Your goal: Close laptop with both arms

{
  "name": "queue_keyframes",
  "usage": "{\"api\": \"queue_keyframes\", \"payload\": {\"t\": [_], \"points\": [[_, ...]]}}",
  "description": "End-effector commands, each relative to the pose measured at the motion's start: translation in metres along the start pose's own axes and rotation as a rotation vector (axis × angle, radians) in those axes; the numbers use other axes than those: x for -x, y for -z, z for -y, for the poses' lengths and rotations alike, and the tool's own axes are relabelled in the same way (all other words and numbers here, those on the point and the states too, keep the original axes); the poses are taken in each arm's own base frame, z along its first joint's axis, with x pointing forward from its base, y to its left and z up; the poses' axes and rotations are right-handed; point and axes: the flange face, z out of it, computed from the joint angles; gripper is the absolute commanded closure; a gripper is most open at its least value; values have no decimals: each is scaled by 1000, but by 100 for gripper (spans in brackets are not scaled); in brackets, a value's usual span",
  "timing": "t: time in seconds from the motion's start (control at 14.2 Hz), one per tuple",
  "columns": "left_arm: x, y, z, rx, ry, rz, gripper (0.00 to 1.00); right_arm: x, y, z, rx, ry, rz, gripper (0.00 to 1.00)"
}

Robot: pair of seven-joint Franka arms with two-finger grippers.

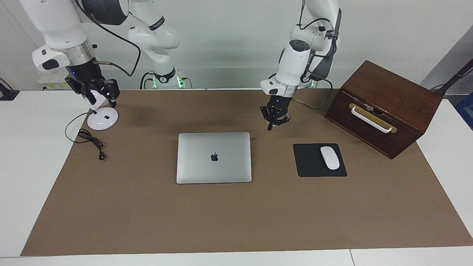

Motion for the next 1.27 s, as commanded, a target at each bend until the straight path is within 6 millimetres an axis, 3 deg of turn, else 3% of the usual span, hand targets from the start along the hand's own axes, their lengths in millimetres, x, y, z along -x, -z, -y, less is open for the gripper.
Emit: {"api": "queue_keyframes", "payload": {"t": [0.0, 0.42, 0.63, 0.99, 1.2], "points": [[-13, 23, 49, -14, 86, 38, 0, 7, 4, 11, -8, 71, -41, 25], [4, 54, 147, -68, 267, 31, 0, 7, 3, 13, -6, 137, -37, 22], [9, 85, 195, -87, 355, 43, 0, 9, 4, 15, -20, 137, -30, 20], [17, 157, 277, -111, 502, 92, 0, 23, 2, 19, -54, 137, 57, 2], [5, 189, 297, -118, 594, 162, 0, 29, -1, 18, -51, 149, 104, 0]]}}
